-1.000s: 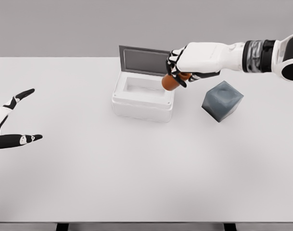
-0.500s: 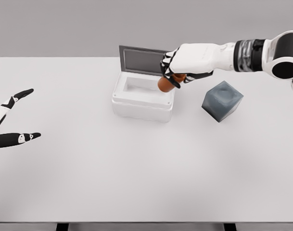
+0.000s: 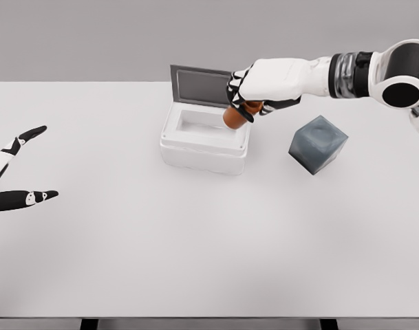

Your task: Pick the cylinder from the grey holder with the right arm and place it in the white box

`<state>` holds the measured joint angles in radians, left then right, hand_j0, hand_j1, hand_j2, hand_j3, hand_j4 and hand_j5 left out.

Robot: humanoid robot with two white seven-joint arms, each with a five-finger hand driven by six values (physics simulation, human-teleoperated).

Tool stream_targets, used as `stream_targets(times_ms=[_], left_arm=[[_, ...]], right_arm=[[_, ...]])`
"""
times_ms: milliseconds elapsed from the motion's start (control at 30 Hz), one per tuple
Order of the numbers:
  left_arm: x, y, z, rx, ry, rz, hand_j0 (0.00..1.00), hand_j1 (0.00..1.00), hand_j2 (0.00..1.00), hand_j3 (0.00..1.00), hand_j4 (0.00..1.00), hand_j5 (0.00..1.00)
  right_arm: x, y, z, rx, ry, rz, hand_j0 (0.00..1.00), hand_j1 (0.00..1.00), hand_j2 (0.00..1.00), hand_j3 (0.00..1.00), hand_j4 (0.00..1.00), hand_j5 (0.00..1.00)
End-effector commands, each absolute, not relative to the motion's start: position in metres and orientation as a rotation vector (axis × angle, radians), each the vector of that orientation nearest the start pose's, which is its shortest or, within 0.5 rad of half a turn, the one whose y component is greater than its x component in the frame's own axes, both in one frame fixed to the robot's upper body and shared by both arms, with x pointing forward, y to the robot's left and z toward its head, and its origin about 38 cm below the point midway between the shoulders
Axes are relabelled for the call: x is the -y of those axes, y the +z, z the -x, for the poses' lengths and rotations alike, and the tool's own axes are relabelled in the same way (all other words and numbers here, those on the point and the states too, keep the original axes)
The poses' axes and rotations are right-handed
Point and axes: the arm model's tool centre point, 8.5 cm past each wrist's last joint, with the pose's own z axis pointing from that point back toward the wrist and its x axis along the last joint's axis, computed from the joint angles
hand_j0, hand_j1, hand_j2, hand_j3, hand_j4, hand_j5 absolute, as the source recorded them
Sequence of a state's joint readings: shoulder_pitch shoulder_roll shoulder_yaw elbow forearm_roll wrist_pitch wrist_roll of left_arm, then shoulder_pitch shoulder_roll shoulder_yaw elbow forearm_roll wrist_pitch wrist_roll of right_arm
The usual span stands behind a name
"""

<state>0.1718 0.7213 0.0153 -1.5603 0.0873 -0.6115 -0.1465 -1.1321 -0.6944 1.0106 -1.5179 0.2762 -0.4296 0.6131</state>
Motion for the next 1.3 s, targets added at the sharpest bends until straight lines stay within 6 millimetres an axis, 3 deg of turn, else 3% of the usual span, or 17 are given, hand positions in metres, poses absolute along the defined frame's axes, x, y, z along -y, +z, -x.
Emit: stream_targets(times_ms=[0, 800, 833, 867, 900, 1100, 1167, 1267], left_arm=[[-0.409, 0.146, -0.31, 1.834, -0.897, -0.27, 1.0, 1.0, 1.0, 1.0, 1.0, 1.0], [-0.409, 0.145, -0.309, 1.834, -0.895, -0.27, 1.0, 1.0, 1.0, 1.0, 1.0, 1.0], [-0.409, 0.145, -0.309, 1.834, -0.895, -0.27, 1.0, 1.0, 1.0, 1.0, 1.0, 1.0], [-0.409, 0.145, -0.309, 1.835, -0.894, -0.271, 1.0, 1.0, 1.0, 1.0, 1.0, 1.0], [-0.409, 0.145, -0.309, 1.835, -0.894, -0.271, 1.0, 1.0, 1.0, 1.0, 1.0, 1.0], [-0.41, 0.145, -0.309, 1.833, -0.893, -0.271, 1.0, 1.0, 1.0, 1.0, 1.0, 1.0], [-0.409, 0.145, -0.309, 1.835, -0.894, -0.271, 1.0, 1.0, 1.0, 1.0, 1.0, 1.0], [-0.409, 0.145, -0.309, 1.835, -0.894, -0.271, 1.0, 1.0, 1.0, 1.0, 1.0, 1.0]], right_arm=[[0.174, 0.312, -0.462, -1.817, -2.927, -0.512, 0.23, 0.23, 0.23, 0.23, 0.23, 0.23], [0.168, 0.314, -0.47, -1.826, -2.929, -0.52, 0.24, 0.24, 0.24, 0.24, 0.24, 0.24], [0.168, 0.314, -0.47, -1.822, -2.928, -0.522, 0.33, 0.33, 0.33, 0.33, 0.33, 0.33], [0.169, 0.314, -0.47, -1.818, -2.93, -0.527, 0.77, 0.77, 0.77, 0.77, 0.77, 0.77], [0.171, 0.316, -0.471, -1.804, -2.929, -0.552, 1.0, 1.0, 1.0, 1.0, 1.0, 1.0], [0.172, 0.332, -0.467, -1.826, -2.877, -0.59, 1.0, 1.0, 1.0, 1.0, 1.0, 1.0], [0.174, 0.351, -0.461, -1.864, -2.813, -0.624, 1.0, 1.0, 1.0, 1.0, 1.0, 1.0], [0.208, 0.395, -0.441, -1.907, -2.696, -0.782, 1.0, 1.0, 1.0, 1.0, 1.0, 1.0]])
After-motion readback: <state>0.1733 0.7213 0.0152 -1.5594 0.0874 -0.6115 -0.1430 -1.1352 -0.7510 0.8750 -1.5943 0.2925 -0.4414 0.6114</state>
